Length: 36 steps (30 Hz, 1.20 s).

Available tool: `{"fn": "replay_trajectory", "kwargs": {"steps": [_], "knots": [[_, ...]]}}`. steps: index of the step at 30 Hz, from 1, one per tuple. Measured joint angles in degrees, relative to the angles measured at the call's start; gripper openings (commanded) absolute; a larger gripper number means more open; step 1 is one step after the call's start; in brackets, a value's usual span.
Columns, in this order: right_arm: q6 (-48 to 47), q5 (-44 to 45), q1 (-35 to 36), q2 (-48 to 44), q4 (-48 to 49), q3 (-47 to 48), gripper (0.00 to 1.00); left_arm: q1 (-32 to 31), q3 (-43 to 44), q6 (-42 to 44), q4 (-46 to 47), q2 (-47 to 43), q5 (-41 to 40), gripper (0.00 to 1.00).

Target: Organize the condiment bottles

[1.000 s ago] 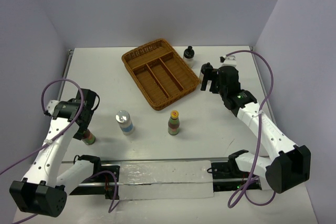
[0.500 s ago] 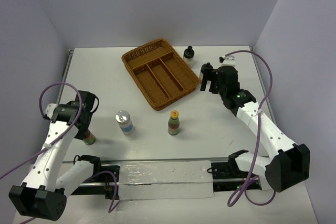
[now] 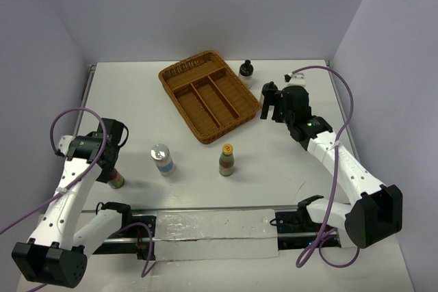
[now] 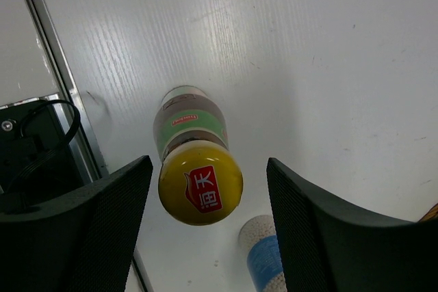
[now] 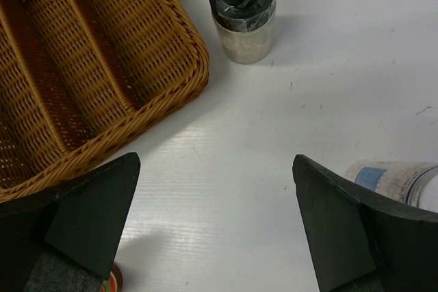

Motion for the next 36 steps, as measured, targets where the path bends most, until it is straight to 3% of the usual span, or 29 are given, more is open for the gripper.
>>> {"fn": "replay_trajectory", "kwargs": {"steps": [8,24,33,36], "knots": [[0.0,0.0,0.0,0.1,-0.1,0.0,1.0,0.5,0.2,1.5,0.0,2.2,-1.9,0.79],[0.0,-0.1,0.0,1.2,-0.2,0.1,1.0,0.5,0.3,2.4,-0.2,2.2,-2.9,0.57],[0.0,-0.1,0.0,1.4,-0.3,0.1,1.0,0.6,0.4,2.7,-0.6,1.8,-3.3,0.34],[0.0,-0.1,0.0,1.4,-0.3,0.1,1.0,0.6,0.4,2.7,-0.6,1.7,-3.2,0.12]]}}
